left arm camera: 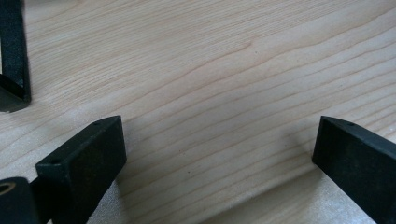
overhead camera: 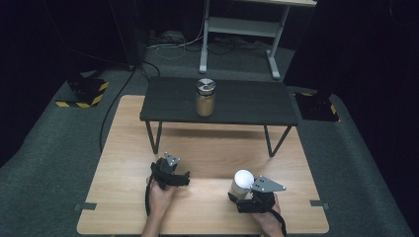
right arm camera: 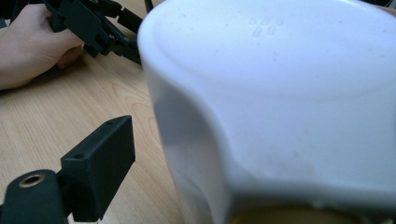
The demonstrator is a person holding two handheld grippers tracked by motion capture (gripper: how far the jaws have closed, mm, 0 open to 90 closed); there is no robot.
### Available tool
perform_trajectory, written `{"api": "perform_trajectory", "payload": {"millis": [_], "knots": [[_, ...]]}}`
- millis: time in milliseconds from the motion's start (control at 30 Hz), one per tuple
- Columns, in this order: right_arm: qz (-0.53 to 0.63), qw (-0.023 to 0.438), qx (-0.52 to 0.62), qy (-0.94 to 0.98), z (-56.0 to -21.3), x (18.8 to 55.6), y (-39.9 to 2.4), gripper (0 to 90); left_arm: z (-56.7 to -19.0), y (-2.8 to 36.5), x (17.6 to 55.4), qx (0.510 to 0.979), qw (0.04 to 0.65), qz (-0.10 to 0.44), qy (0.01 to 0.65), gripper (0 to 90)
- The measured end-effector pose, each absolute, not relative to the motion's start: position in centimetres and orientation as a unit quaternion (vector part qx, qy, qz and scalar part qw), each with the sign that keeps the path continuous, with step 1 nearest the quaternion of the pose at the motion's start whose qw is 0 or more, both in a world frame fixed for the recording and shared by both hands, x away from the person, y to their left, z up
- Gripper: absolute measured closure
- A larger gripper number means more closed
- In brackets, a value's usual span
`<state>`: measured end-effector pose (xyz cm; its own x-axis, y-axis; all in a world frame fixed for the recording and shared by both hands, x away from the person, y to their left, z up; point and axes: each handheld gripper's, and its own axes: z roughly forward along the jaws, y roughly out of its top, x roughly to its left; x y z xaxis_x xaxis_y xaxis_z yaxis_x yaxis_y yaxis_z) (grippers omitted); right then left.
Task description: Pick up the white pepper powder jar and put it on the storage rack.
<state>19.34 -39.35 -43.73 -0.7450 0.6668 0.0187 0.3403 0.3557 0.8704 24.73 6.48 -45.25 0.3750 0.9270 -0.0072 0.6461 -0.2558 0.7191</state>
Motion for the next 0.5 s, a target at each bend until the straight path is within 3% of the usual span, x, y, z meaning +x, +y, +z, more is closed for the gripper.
{"api": "perform_trajectory", "payload": {"millis": [500], "knots": [[0.481,0.175,0.321,0.797,-43.93,19.87,-38.88,19.3,-45.24,6.48,24.73,0.763,0.326,0.216,0.516,2.6]]}}
